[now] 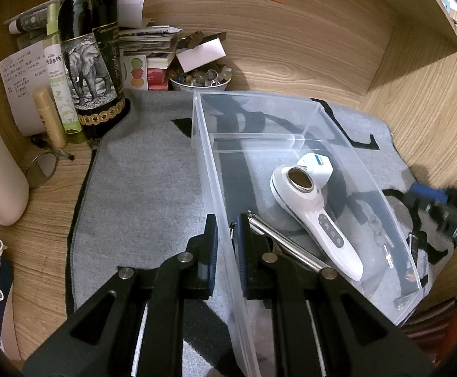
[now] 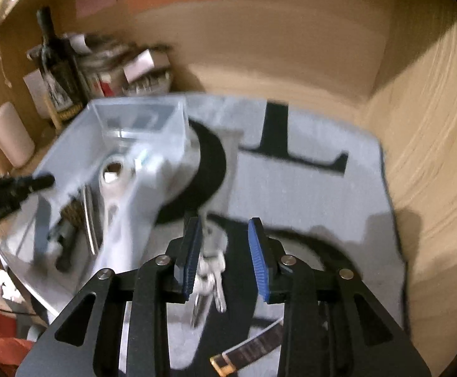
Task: Organize rigid objects
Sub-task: 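Grasp the bunch of silver keys with the right gripper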
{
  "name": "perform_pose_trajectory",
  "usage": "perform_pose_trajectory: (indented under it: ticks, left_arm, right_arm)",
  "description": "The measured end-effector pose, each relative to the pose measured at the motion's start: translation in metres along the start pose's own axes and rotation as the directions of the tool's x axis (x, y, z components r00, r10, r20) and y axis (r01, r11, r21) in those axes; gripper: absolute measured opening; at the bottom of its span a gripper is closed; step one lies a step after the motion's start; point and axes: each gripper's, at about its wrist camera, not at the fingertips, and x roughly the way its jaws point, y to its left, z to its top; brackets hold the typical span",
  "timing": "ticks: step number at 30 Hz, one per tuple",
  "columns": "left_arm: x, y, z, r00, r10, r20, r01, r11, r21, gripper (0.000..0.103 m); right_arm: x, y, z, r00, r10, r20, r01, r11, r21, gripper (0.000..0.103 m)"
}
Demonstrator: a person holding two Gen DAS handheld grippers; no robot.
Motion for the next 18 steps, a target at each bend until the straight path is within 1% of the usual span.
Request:
perform_pose_trajectory:
  ticks: [4,6,9,11,14,18]
  left_arm:
    - [0.0,0.001,0.0,1.0,-0.001,-0.001,0.001,1.0,0.0,0.011]
    - [0.0,0.0,0.0,1.0,-0.001,0.0,0.001,1.0,0.001,0.011]
    - [0.0,0.0,0.0,1.0,-0.001,0.001,0.001,1.0,0.001,0.011]
    - [0.0,0.0,0.0,1.0,-0.002,0.001,0.002,1.0,0.0,0.011]
    - [0.0,0.0,0.0,1.0,-0.003,0.0,0.003,1.0,0.001,0.011]
    - [0.0,0.0,0.0,1.0,-0.003,0.0,0.003,1.0,0.001,0.011]
  right_arm:
    - [0.015,0.004,-0.019,0.997,0.022,-0.069,-0.022,1.0,-0.005,0.028]
    - [0.019,0.005,-0.026,0.996,0.031,-0.087,-0.032,0.999,-0.006,0.028]
    - [0.027,0.005,-0.032,0.994,0.017,-0.109,-0.017,1.0,0.002,0.028]
    - [0.032,0.004,-0.034,0.99,0.04,-0.132,-0.038,0.999,0.014,0.029]
    - [0.039,0.007,-0.035,0.99,0.027,-0.141,-0.028,1.0,0.001,0.038]
    - [0.046,0.007,-0.031,0.99,0.025,-0.136,-0.025,1.0,0.001,0.038]
